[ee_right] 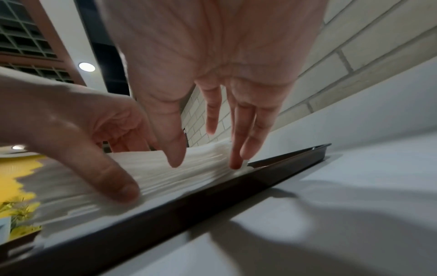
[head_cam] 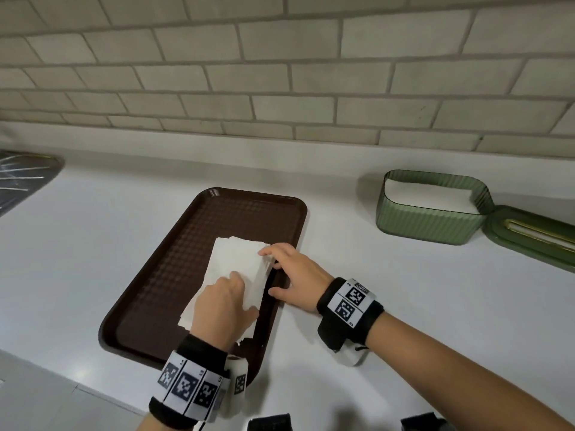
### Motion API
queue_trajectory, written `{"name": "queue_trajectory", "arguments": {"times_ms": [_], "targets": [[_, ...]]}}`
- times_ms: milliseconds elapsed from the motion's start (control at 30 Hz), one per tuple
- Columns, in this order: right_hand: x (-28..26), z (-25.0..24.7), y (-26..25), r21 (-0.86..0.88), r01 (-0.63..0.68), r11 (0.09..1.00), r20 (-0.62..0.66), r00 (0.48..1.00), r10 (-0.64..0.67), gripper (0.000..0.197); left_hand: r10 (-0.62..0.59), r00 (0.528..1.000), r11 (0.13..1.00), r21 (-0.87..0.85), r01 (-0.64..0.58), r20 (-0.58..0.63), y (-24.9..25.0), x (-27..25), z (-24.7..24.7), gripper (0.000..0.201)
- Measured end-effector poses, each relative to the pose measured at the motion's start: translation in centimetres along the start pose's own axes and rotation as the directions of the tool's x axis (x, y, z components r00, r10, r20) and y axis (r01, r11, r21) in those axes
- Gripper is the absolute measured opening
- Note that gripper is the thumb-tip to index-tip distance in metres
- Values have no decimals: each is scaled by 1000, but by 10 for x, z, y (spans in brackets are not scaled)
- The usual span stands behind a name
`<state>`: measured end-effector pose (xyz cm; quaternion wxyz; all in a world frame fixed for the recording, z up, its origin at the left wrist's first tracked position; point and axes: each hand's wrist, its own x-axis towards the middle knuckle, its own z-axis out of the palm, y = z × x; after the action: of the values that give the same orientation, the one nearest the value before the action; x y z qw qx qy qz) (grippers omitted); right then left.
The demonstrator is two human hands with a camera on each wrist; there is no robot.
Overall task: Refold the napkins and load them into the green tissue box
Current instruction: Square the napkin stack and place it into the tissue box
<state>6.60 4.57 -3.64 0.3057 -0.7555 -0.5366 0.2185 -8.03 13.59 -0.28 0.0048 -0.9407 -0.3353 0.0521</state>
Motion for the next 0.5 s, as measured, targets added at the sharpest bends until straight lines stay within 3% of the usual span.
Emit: {"name": "queue_trajectory", "arguments": {"times_ms": [133,267,400,500], "targets": [[-3,4,6,-16,-85,996,67,994,86,53,-13,1000,999,-33,13,15,2,1,-3,24],[-6,5,7,-38,-47,998,45,998,49,26,-10,1000,991,-135,14,25,-4,4,-8,16],[-6,6,8,-44,-25,999,50,998,27,21,32,999,985,-169,-29,13,-6,0,-5,54],[-6,7,11,-44,-16,999,59,998,19,20,49,999,988,-149,-48,0,-6,1,-3,65]]}}
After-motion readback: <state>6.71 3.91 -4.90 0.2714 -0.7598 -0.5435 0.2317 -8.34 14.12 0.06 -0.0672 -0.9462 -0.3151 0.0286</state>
